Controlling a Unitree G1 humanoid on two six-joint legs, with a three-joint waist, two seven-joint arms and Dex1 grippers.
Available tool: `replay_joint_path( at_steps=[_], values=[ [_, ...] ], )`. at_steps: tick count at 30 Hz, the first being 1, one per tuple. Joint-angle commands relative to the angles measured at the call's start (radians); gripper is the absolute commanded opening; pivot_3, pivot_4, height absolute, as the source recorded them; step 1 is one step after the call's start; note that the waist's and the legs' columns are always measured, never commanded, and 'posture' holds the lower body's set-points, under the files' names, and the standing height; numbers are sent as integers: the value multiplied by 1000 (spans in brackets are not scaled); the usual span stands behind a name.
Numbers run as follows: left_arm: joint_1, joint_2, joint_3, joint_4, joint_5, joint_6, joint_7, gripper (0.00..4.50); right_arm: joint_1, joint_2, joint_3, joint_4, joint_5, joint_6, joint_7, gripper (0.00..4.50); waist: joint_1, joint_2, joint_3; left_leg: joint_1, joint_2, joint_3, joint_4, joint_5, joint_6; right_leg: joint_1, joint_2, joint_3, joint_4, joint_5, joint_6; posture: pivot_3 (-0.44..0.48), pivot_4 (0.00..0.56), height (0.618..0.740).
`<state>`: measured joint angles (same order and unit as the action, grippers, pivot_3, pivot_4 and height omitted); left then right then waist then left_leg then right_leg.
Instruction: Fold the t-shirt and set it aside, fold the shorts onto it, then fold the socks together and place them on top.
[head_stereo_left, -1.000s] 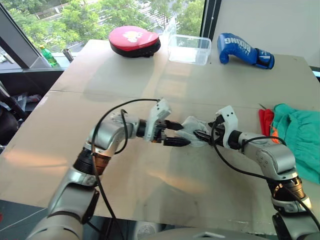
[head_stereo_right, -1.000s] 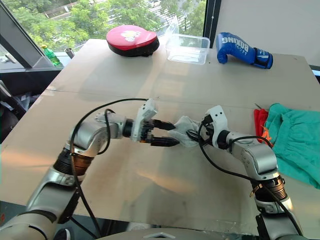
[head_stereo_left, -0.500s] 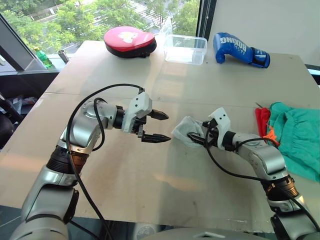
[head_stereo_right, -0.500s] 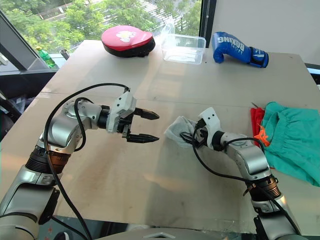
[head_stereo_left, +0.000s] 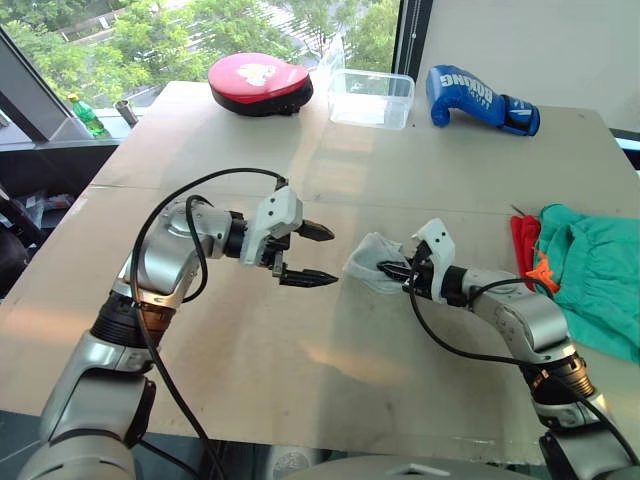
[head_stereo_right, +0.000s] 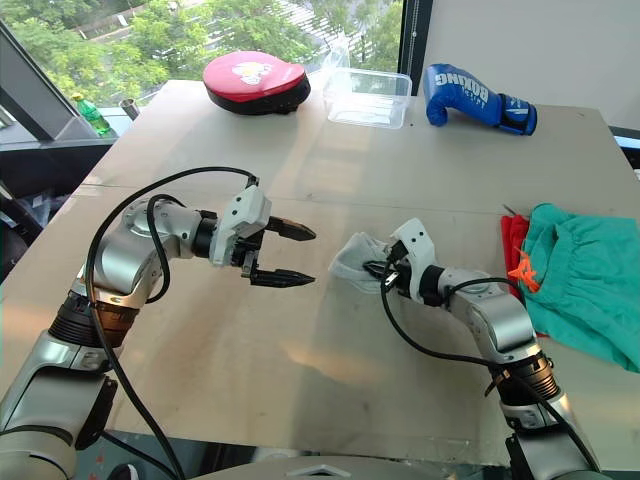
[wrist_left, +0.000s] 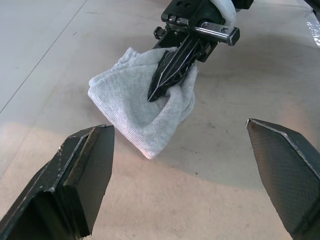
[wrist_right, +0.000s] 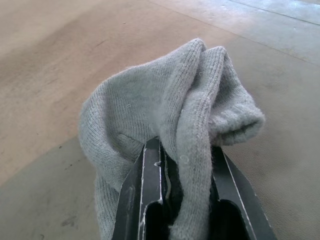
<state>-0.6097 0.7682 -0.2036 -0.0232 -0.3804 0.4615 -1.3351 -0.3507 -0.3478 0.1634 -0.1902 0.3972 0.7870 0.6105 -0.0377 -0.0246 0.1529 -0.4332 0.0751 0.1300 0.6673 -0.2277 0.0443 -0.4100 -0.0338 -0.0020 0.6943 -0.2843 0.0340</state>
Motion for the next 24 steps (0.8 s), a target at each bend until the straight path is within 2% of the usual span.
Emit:
replay_joint_path(
  at_steps=[1, 4, 9, 12, 15, 20, 24],
  values=[
    [-16, -8, 51, -66, -63, 31, -9, 4500, 18, -15, -103, -125, 104, 114, -17, 118, 4, 0, 0, -1, 0, 0, 0, 0, 0, 0, 0, 0, 0, 0, 0, 0, 150, 735],
    [-22, -15, 64, -103, -95, 54, -7, 4500, 31, -49, -184, -215, 172, 223, -44, 118, 7, 0, 1, -1, 0, 0, 0, 0, -1, 0, -1, 0, 0, 0, 0, 0, 150, 735],
    [-92, -109, 90, -183, -216, 142, 38, 4500, 61, -137, -551, -404, 415, 452, -113, 118, 31, 1, 3, -2, -1, -1, 1, 0, 0, 0, -1, -1, -1, 0, 0, 0, 150, 735],
    [-133, -157, 63, -181, -195, 121, 58, 4500, 87, -215, -791, -429, 535, 547, -150, 118, 36, 1, 3, -2, -1, -1, 1, 0, 0, 0, -1, -1, -1, 0, 0, 0, 150, 735],
    [-178, -197, 45, -146, -167, 93, 77, 4500, 132, -290, -977, -407, 599, 595, -175, 118, 34, 1, 3, -2, -2, -1, 0, 0, 0, 0, -1, 0, -1, 0, 0, 0, 150, 735],
    [-234, -257, 23, -113, -160, 64, 67, 4500, 249, -372, -1177, -351, 608, 603, -198, 118, 28, 1, 3, -1, -2, -1, 0, 0, 1, 0, 0, 1, -1, 0, 0, 0, 150, 735],
    [-256, -298, -3, -94, -139, 34, 69, 4500, 334, -398, -1234, -290, 566, 560, -209, 118, 25, 1, 3, -1, -2, -1, 0, 0, 1, 1, 0, 2, -1, 0, 1, 0, 150, 735]
  ],
)
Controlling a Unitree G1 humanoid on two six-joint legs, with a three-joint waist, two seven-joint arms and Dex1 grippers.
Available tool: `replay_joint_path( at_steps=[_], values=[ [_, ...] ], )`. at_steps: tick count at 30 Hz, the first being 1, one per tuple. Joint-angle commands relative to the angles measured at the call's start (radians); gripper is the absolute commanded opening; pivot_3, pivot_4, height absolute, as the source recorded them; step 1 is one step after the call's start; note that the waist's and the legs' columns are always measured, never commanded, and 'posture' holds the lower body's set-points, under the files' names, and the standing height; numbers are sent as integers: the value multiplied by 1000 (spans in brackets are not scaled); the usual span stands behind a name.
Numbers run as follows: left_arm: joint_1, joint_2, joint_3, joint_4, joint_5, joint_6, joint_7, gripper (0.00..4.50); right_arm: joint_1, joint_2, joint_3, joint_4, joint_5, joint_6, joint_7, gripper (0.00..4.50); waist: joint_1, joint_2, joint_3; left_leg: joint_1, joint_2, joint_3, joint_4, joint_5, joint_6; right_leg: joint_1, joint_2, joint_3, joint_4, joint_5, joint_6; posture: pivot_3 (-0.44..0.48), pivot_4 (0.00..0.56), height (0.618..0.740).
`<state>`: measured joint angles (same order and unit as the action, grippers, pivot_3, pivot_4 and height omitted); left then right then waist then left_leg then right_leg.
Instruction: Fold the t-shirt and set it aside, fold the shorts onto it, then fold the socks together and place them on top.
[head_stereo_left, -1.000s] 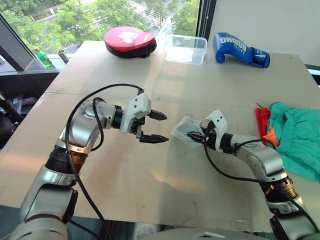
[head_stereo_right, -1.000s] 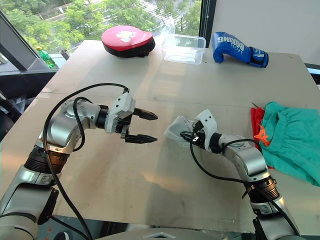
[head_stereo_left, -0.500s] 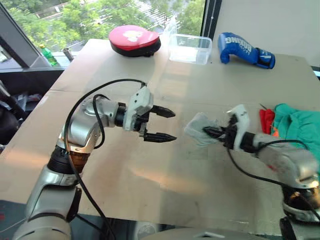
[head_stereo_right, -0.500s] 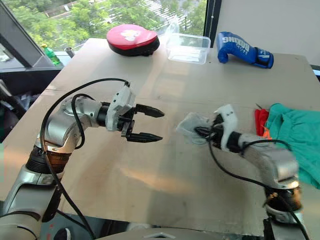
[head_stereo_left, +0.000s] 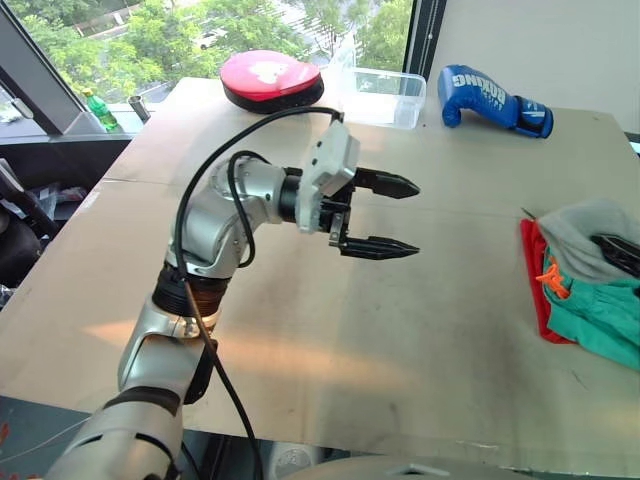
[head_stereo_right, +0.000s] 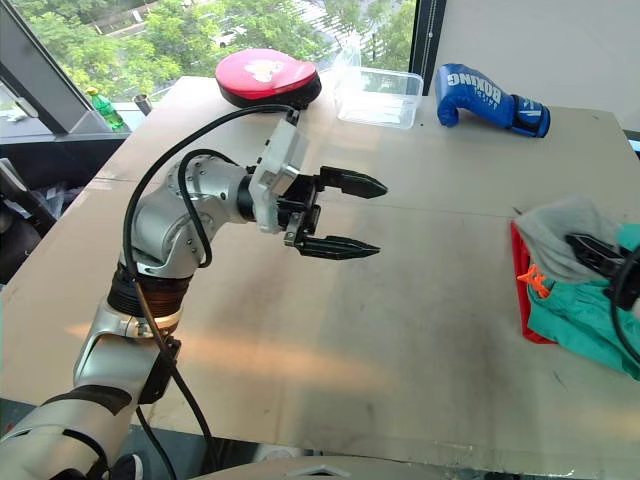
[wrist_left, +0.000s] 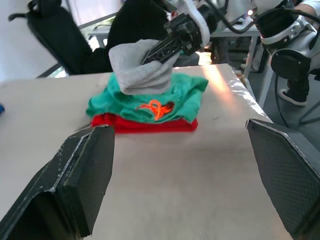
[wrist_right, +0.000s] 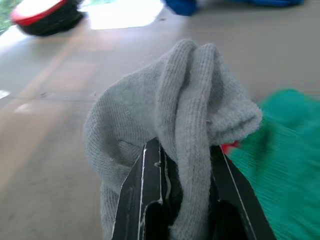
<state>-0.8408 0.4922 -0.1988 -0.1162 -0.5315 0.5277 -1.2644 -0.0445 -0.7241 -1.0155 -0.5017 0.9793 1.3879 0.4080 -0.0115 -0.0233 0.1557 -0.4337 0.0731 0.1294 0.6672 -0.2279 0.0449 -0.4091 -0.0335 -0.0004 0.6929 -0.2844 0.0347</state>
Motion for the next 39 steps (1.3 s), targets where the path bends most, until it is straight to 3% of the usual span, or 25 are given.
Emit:
replay_joint_path(
  at_steps=[1, 9, 18, 19, 24, 30, 39],
  values=[
    [-28, -29, -12, -1, 13, -36, 0, 4500, 44, -24, -56, 37, -27, -53, -7, 118, -2, 0, 0, 0, 0, 0, 0, 0, 0, 0, 0, 0, 0, 0, 0, 0, 150, 735],
    [-14, -63, -21, -37, 7, -18, 16, 4500, 150, -17, 47, 139, -168, -216, -1, 118, -2, 1, 0, 0, 0, 0, 0, 0, 0, 0, 1, 2, 0, 0, 1, 0, 150, 735],
    [1, -31, -26, -33, 23, -19, 9, 4500, 291, -80, 83, 155, -328, -450, 104, 4281, 0, 2, -1, 0, 0, 0, 0, 0, 0, 0, 1, 1, 0, -1, 2, 0, 150, 735],
    [4, -26, -25, -32, 23, -18, 8, 4500, 305, -84, 79, 153, -350, -488, 115, 4444, 0, 2, -1, 0, 0, 0, 0, 0, 0, 0, 1, 1, 0, -1, 2, 0, 150, 735],
    [27, 2, -22, -16, 49, -48, 15, 4500, 346, -58, 78, 140, -445, -746, 192, 4444, -2, 2, -1, 1, 0, 0, 0, 0, 0, 0, 1, 1, 0, -2, 4, 0, 150, 735],
    [127, 55, -15, -35, 98, -77, 44, 4500, 270, -4, 169, 44, -409, -858, 211, 4444, -8, 4, -1, 2, 0, 1, 0, 0, -1, 1, 2, 2, 0, -2, 3, 0, 150, 735],
    [381, 122, 124, -122, 129, -84, 233, 4500, 110, 192, 635, -115, -438, -906, 126, 4444, -2, 4, -1, 1, 2, 0, 0, 2, -3, 0, 0, 2, 1, -1, 1, 0, 150, 735]
  ],
)
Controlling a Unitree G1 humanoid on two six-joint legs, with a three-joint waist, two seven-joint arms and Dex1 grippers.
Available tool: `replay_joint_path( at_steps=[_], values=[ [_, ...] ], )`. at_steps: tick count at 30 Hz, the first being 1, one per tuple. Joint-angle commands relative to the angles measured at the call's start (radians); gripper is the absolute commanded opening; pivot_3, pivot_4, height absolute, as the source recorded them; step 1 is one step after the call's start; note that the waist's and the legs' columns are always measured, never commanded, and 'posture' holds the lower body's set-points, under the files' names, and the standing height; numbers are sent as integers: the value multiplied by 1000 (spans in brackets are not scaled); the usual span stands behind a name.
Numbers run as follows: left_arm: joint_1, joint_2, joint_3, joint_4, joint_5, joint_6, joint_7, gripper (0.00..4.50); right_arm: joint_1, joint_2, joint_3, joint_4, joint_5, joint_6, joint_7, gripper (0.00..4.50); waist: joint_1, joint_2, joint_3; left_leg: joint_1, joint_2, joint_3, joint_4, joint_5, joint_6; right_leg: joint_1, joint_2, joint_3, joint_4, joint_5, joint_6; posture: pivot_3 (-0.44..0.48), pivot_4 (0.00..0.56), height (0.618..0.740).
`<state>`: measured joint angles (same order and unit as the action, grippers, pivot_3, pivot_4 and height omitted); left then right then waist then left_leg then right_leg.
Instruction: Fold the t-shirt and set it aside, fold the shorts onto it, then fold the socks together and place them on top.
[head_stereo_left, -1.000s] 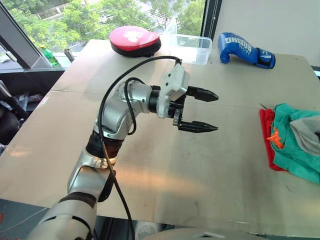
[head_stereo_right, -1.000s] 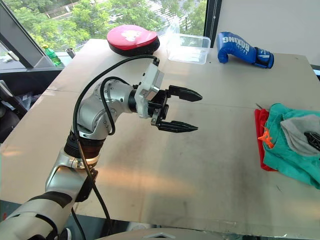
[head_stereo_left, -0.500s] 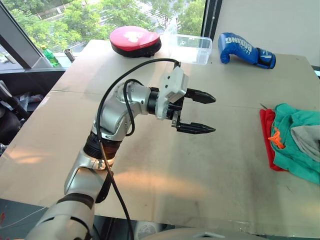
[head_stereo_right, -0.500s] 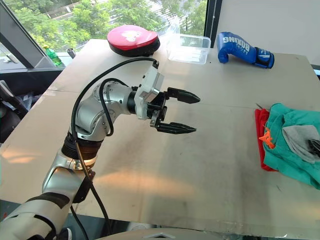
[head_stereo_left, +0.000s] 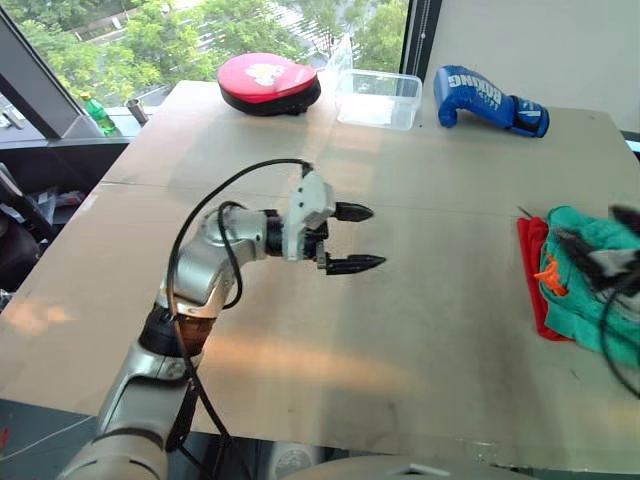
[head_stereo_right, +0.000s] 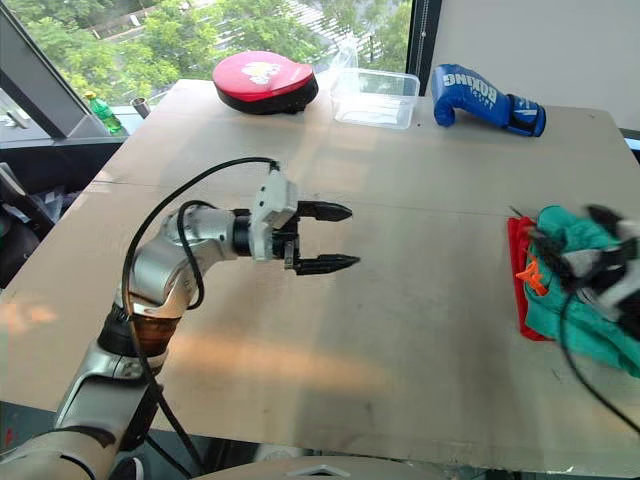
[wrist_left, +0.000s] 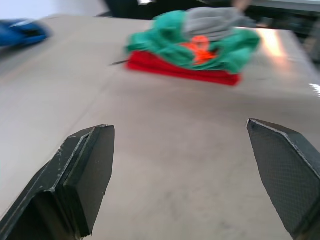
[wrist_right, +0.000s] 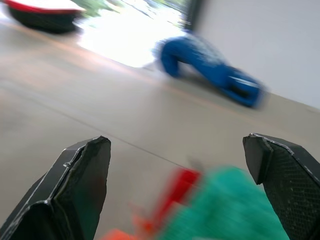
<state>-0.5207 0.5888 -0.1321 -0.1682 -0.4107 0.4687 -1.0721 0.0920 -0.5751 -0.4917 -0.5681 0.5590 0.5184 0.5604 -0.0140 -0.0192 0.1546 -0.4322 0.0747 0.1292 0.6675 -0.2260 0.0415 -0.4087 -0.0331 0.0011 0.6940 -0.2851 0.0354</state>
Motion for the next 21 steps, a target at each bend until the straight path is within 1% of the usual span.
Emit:
replay_joint_path(
  at_steps=[1, 2, 3, 5, 8, 12, 14, 18, 21],
  values=[
    [94, 32, 72, -86, 7, -28, 54, 4500, -29, 68, 166, -49, -23, -44, -21, 4444, 2, 0, 0, 0, 0, 0, 0, 0, -1, 0, 0, -1, -1, 0, 0, 0, 150, 735],
    [124, 40, 85, -102, 7, -28, 66, 4500, -26, 91, 217, -48, -37, -56, -21, 4444, 4, 0, 0, 0, 0, 0, 0, 1, -1, 0, -1, -1, -1, 0, 0, 0, 150, 735],
    [161, 43, 108, -112, 12, -23, 97, 4500, -8, 97, 288, -40, -74, -85, 2, 4444, 6, -1, 0, -1, -1, 0, 0, 0, -1, 0, -1, -2, -1, 0, 0, 0, 150, 735],
    [223, 36, 145, -115, 24, -39, 149, 4500, 29, 101, 385, -7, -147, -150, 33, 4444, 7, -1, 0, -1, -1, 0, 0, 0, 0, 0, -2, -2, -1, 0, 0, 0, 150, 735],
    [277, 13, 169, -123, 27, -58, 199, 4500, 60, 106, 431, 44, -193, -221, 48, 4444, 8, -1, 0, -1, -1, 0, 0, -1, 2, 0, -3, -3, -1, 0, 0, 0, 150, 735],
    [371, -4, 169, -90, 99, -151, 259, 4500, 128, 96, 434, 128, -232, -311, 85, 4444, 5, -2, 0, 1, -1, 1, 1, -2, 3, 2, -3, -2, -1, 0, 0, 0, 150, 735],
    [405, -8, 170, -81, 107, -177, 266, 4500, 157, 97, 416, 171, -237, -352, 96, 4444, 4, -2, 0, 1, 0, 0, 1, -2, 3, 2, -3, -3, -1, 0, 0, 0, 150, 735],
    [429, -24, 164, -50, 127, -214, 289, 4500, 188, 94, 378, 220, -230, -399, 106, 4444, 4, -2, 0, 1, 0, 0, 1, -2, 3, 2, -3, -3, 0, 0, 0, 0, 150, 735],
    [443, -28, 155, -32, 135, -249, 280, 4500, 191, 88, 350, 232, -219, -409, 110, 4444, 3, -1, -1, 1, 0, 0, 1, -2, 3, 2, -3, -3, 0, 0, 0, 0, 150, 735]
  ],
)
